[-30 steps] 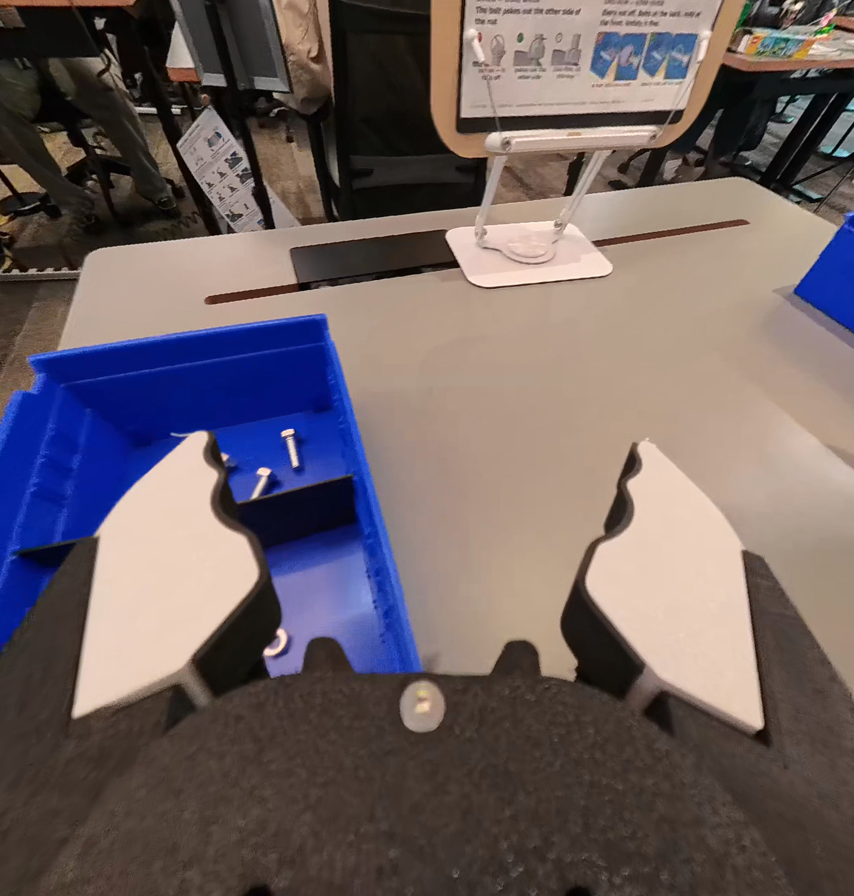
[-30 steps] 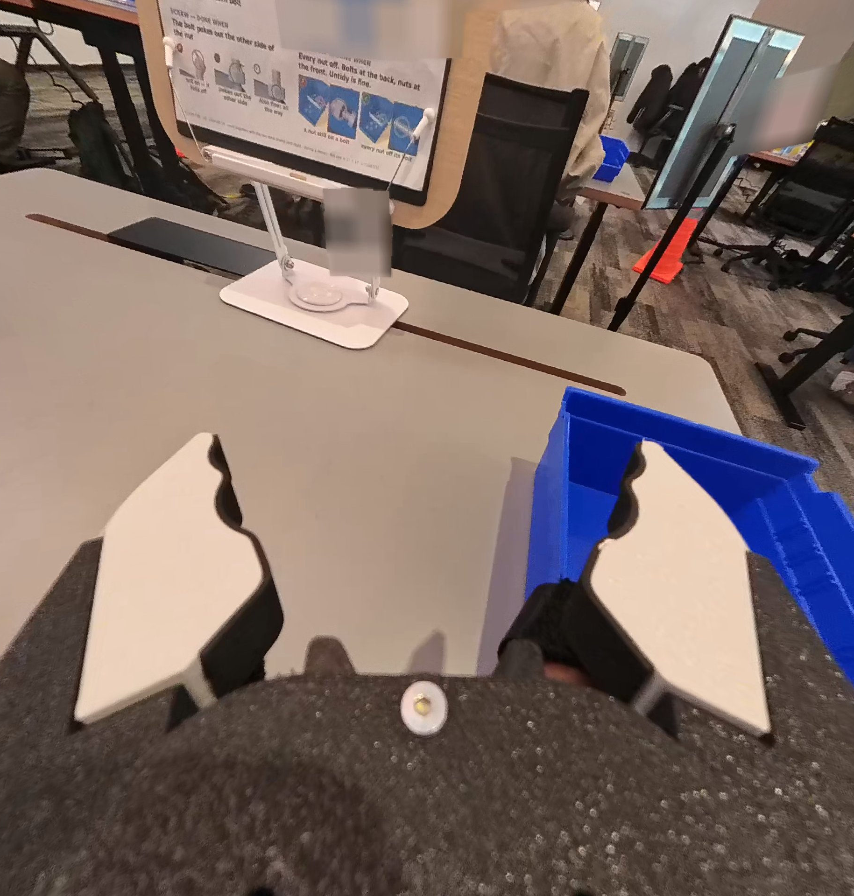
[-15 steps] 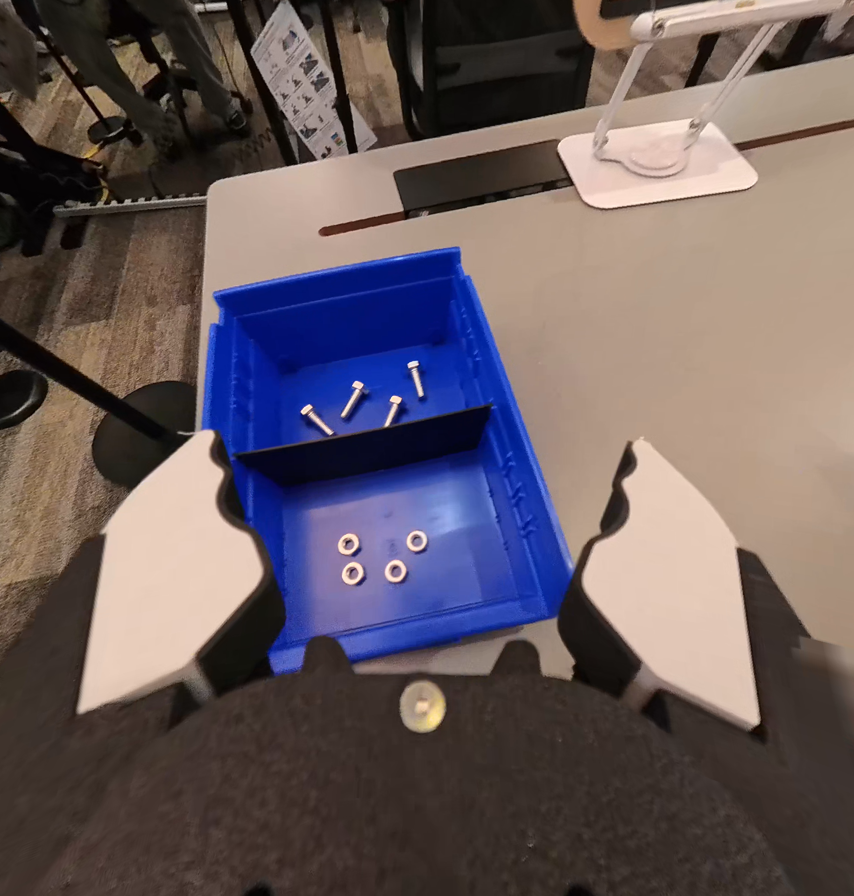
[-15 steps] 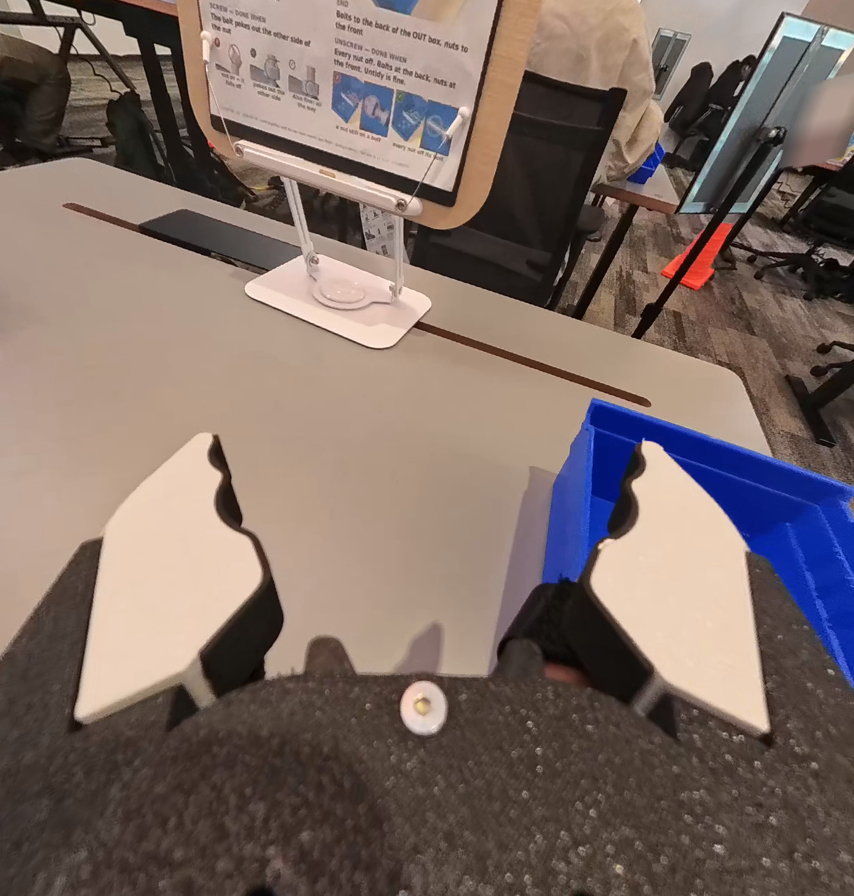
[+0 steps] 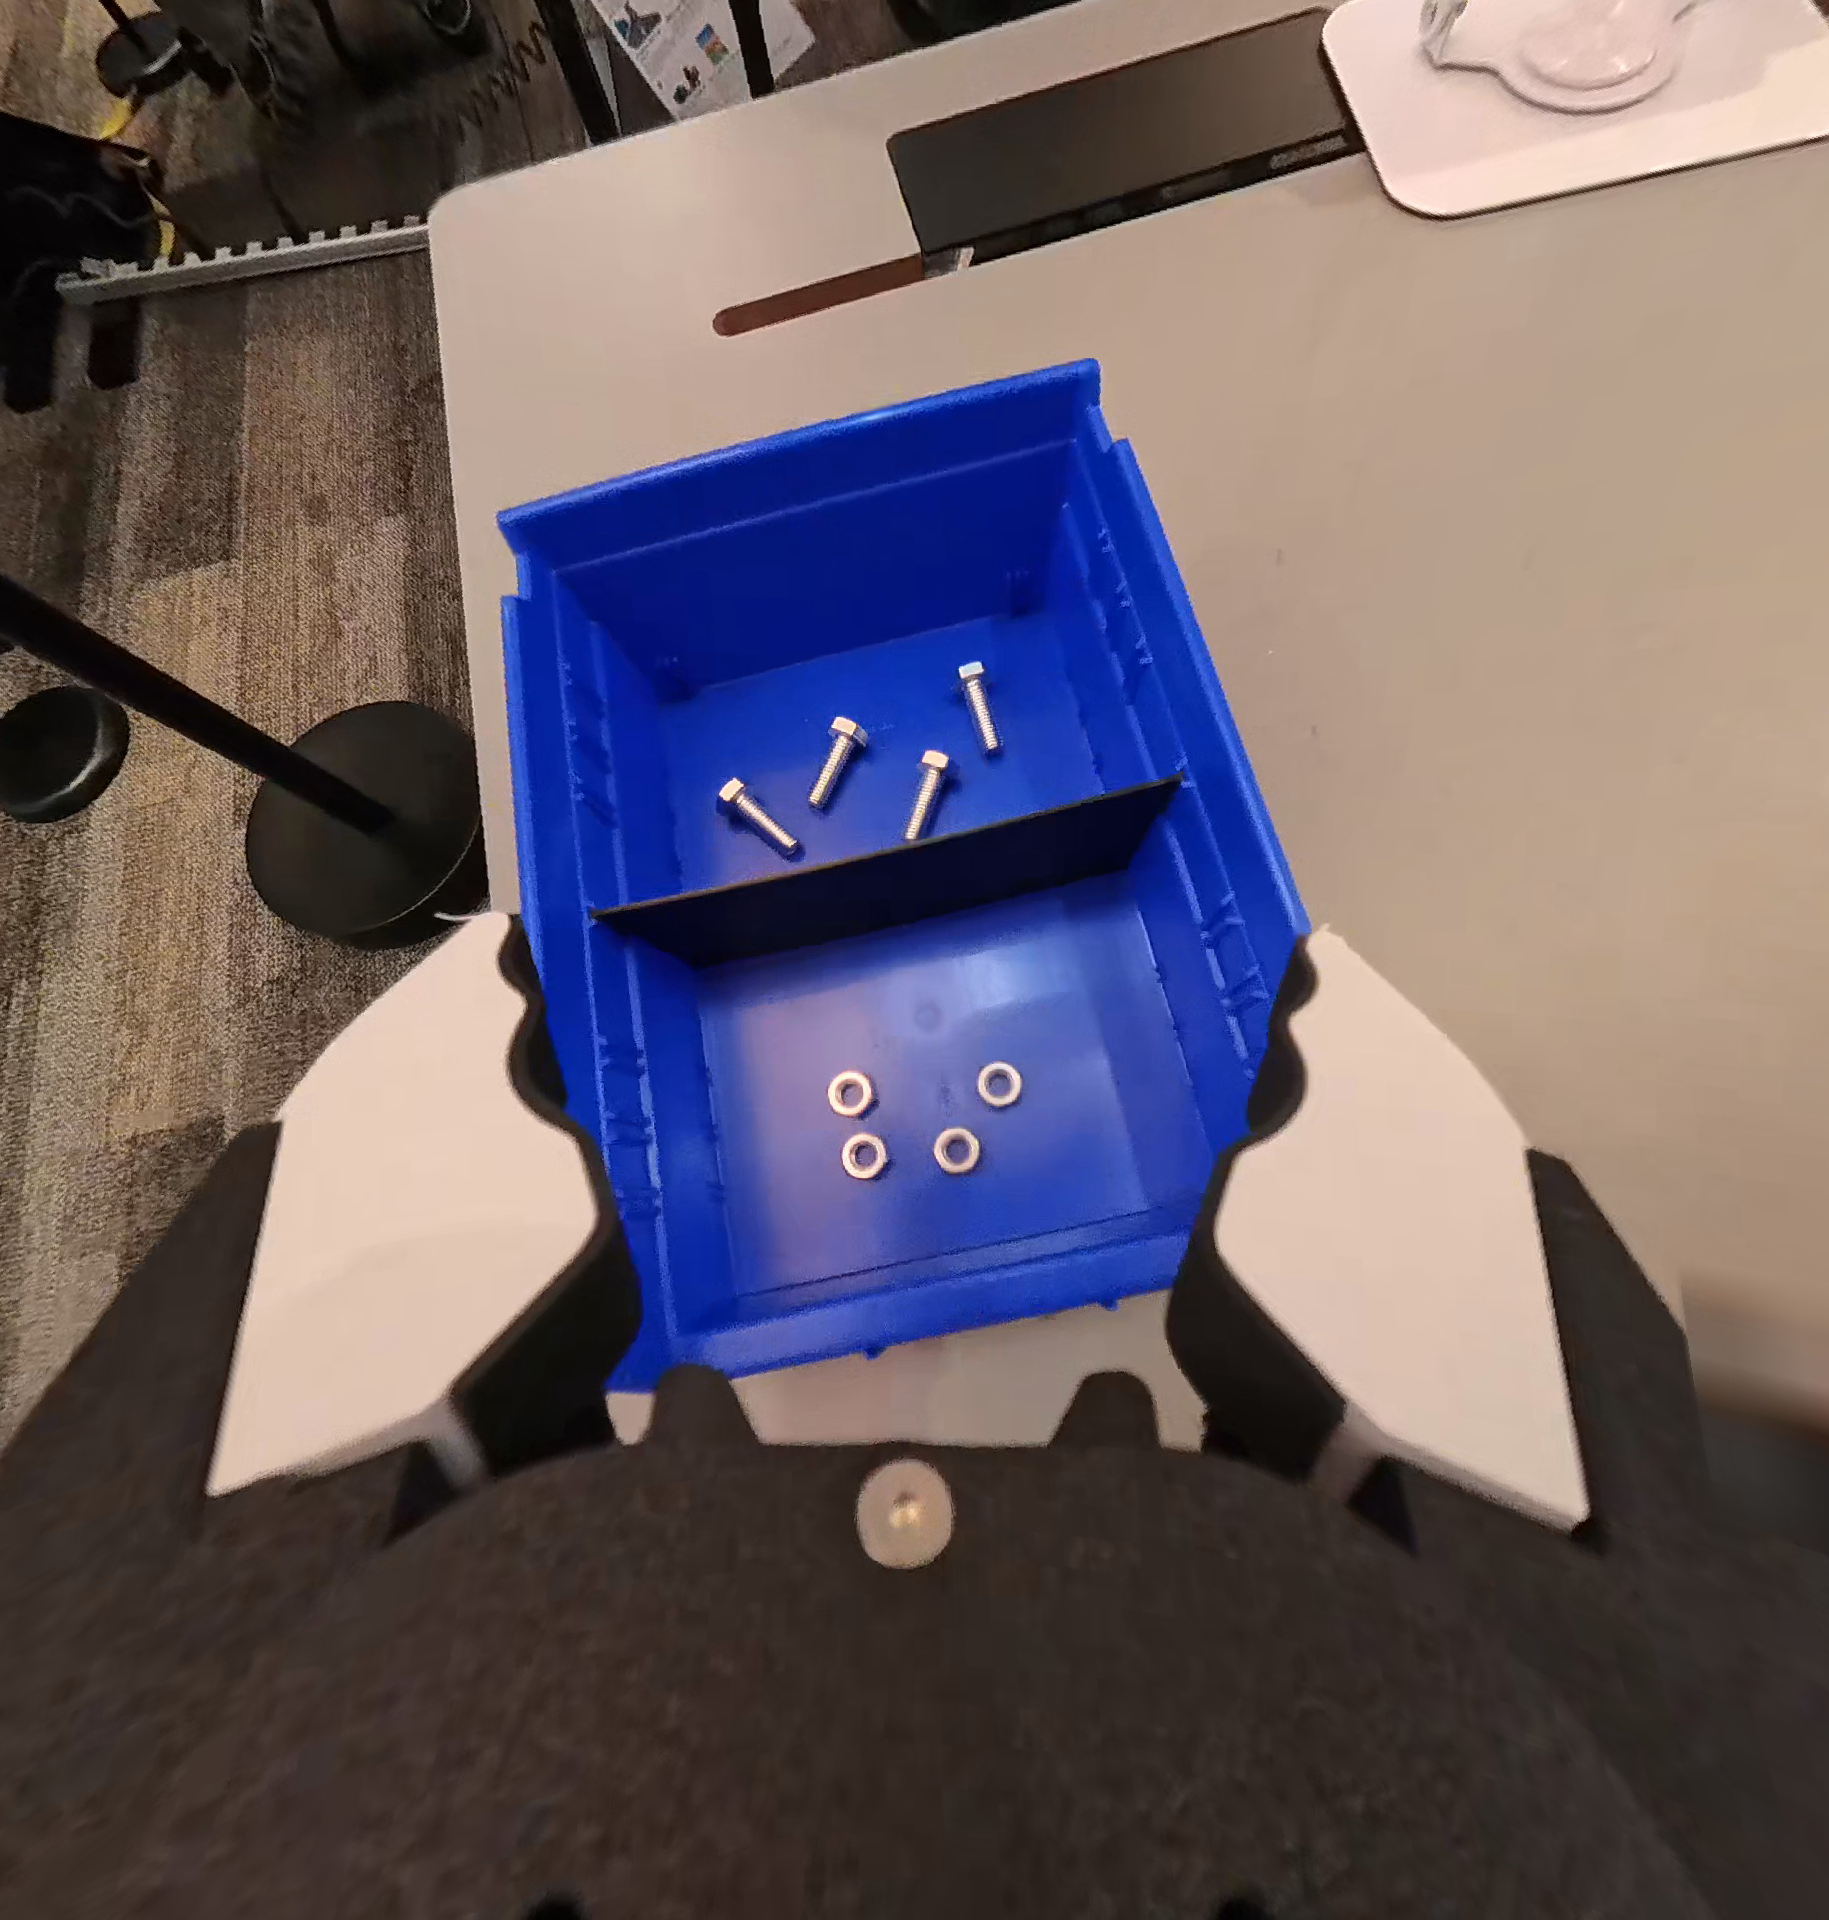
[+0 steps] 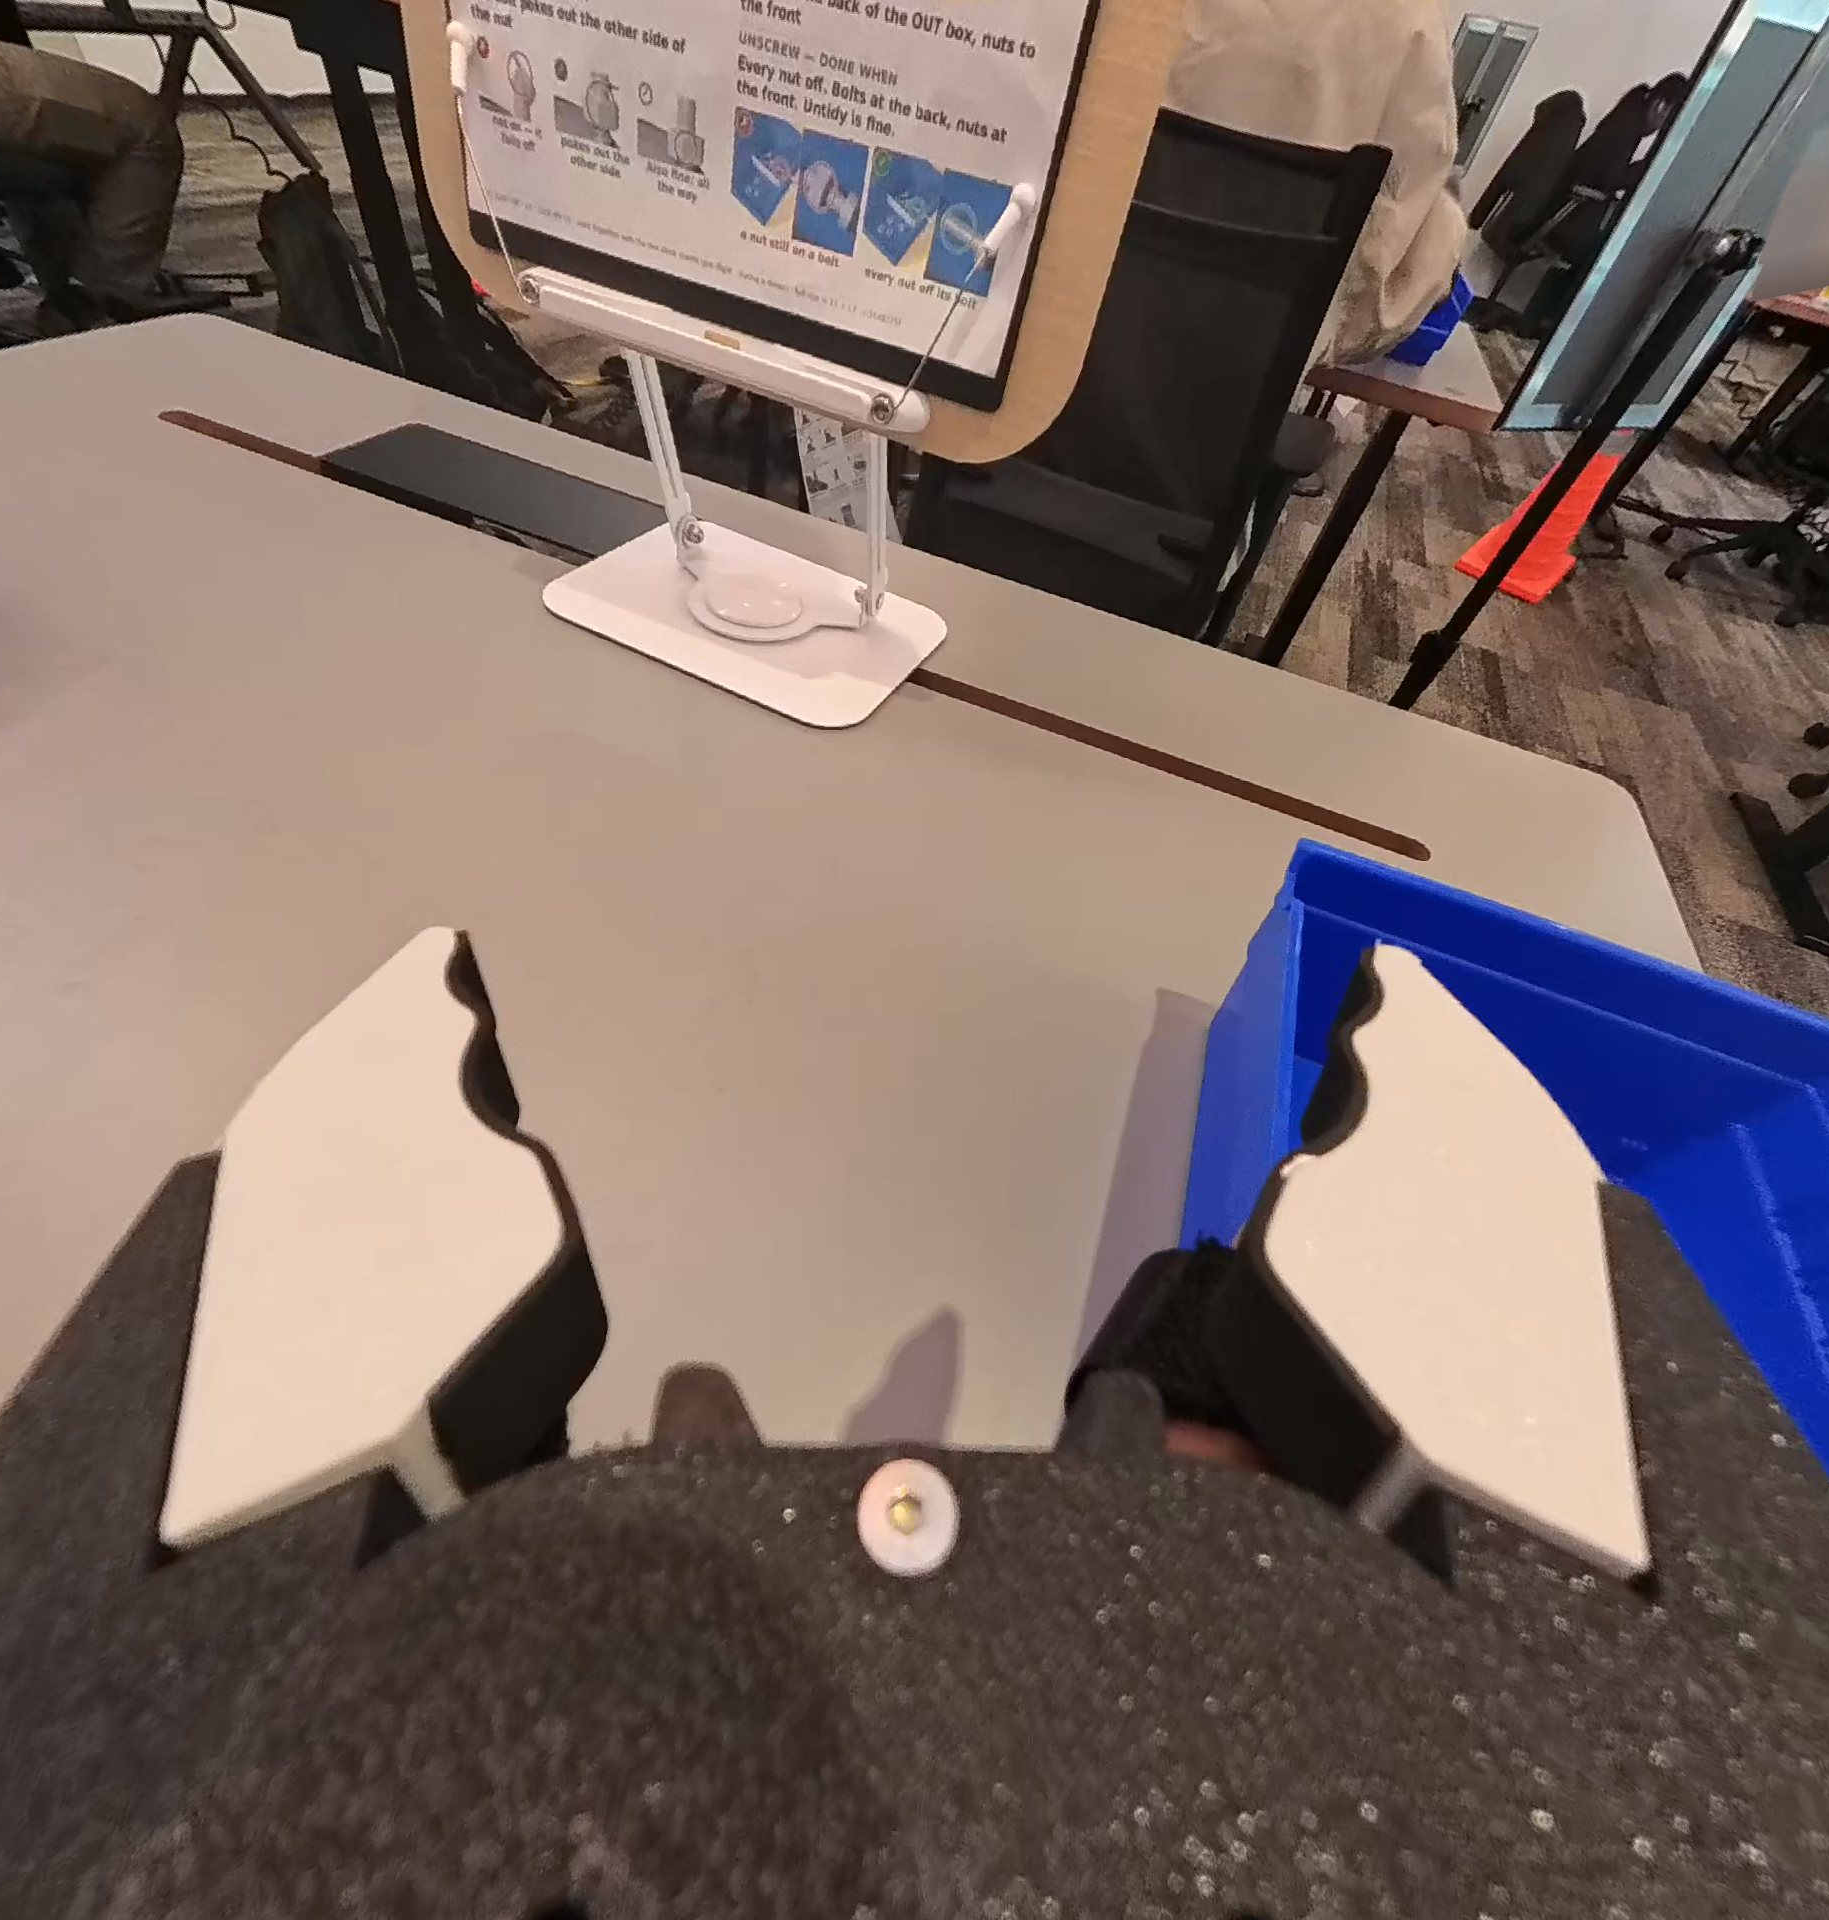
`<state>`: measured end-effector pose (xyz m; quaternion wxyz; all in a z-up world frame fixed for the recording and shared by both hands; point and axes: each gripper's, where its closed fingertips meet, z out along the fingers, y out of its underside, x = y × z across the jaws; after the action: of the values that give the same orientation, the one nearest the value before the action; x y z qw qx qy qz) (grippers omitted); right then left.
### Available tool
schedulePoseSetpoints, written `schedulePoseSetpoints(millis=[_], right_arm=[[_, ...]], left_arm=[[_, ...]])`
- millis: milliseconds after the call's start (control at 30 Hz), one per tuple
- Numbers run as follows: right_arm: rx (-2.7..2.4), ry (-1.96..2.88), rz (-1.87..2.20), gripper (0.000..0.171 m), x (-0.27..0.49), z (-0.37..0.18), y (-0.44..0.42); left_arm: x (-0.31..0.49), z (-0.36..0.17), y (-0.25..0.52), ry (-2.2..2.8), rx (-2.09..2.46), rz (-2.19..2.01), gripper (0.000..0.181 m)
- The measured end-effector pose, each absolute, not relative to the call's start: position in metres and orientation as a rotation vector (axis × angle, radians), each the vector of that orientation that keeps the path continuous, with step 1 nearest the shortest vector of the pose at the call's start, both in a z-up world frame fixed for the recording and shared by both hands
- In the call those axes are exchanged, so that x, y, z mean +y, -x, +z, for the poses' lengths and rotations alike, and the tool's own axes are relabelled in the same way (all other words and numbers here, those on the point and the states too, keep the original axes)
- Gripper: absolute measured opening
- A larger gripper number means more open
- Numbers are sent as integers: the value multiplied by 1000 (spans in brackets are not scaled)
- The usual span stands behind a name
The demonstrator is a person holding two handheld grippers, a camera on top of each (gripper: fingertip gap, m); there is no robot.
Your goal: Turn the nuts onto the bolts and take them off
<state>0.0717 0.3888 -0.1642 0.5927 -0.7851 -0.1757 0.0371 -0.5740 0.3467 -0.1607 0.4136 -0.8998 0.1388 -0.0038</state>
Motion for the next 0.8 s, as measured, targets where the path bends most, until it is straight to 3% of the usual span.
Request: schedulePoseSetpoints(millis=[367,700,800], right_arm=[[-437,1848,71,146,390,-168,-72],[-459,1874,68,146,398,-173,-70],[-474,1881,81,146,400,-176,-65]], left_arm=[[407,-160,578,2342,496,49,114],[455,-196,588,2455,614,92,105],[462,-206,582,2447,688,81,89]])
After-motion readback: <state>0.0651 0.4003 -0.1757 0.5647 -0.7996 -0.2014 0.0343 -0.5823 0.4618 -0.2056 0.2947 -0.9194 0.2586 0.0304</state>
